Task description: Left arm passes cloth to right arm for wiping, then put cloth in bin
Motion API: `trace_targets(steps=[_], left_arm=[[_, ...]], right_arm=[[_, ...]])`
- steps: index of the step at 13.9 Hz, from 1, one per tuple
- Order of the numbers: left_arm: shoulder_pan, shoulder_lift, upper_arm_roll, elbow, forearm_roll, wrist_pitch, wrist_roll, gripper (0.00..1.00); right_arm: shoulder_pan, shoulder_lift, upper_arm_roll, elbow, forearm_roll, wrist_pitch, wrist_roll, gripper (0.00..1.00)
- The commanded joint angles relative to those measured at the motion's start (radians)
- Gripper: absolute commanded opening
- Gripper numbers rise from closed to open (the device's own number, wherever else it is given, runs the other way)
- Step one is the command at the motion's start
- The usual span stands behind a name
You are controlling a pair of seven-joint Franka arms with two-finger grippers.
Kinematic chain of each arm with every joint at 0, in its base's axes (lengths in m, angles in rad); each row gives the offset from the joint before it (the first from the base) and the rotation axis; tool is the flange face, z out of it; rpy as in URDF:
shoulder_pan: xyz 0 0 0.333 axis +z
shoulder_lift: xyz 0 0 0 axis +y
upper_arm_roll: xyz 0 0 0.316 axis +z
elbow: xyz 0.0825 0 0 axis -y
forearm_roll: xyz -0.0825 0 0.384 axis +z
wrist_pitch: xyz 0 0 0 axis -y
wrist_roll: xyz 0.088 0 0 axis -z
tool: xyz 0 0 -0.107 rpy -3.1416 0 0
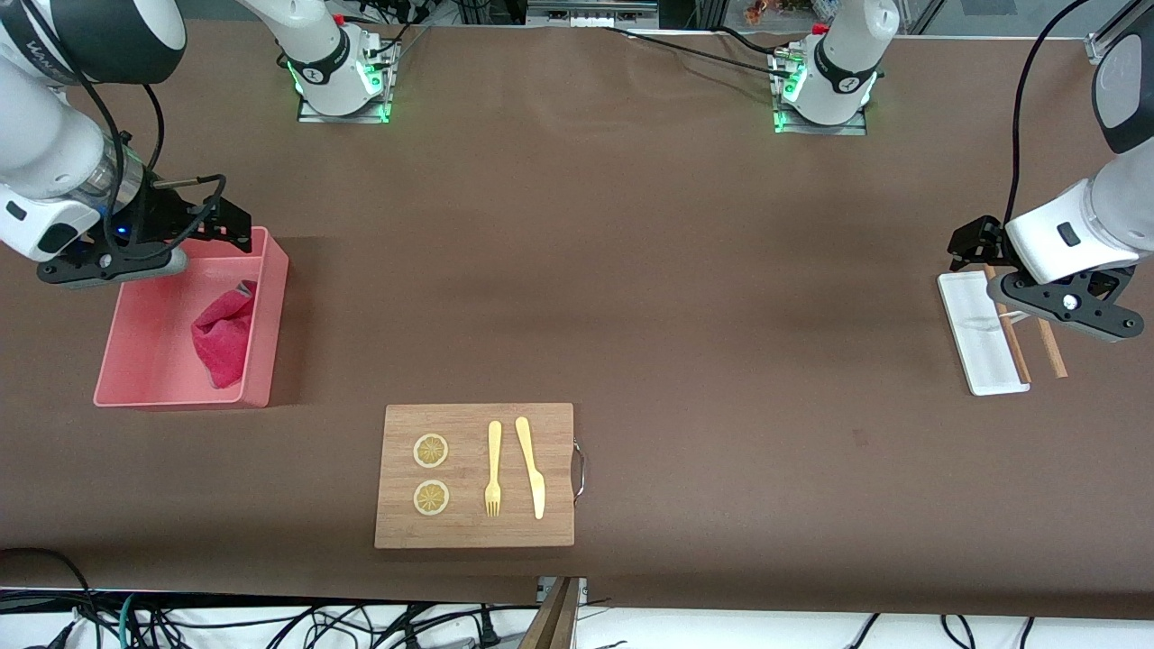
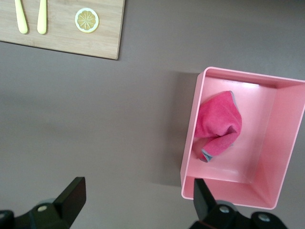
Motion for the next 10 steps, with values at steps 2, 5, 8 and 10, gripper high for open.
trace_targets(steps=[2,5,8,10], left_arm=[[0.002,0.015,0.004,0.035,-0.019,-0.024,0.017,1.0],[0.004,0.015,0.004,0.035,-0.02,-0.024,0.017,1.0],[0.005,0.015,0.006,0.035,-0.02,-0.025,0.017,1.0],[0.005,0.015,0.006,0.035,-0.02,-0.025,0.017,1.0]], right_arm=[[-0.02,-0.008,0.021,0.024,0.009,-0.019,-0.011,1.0],[-0.02,-0.006,0.021,0.032,0.009,-0.018,-0.011,1.0],[-0.02,-0.004,0.021,0.035,0.006,-0.022,-0.014,1.0],[-0.02,-0.004,0.021,0.033,0.004,-0.032,-0.014,1.0]])
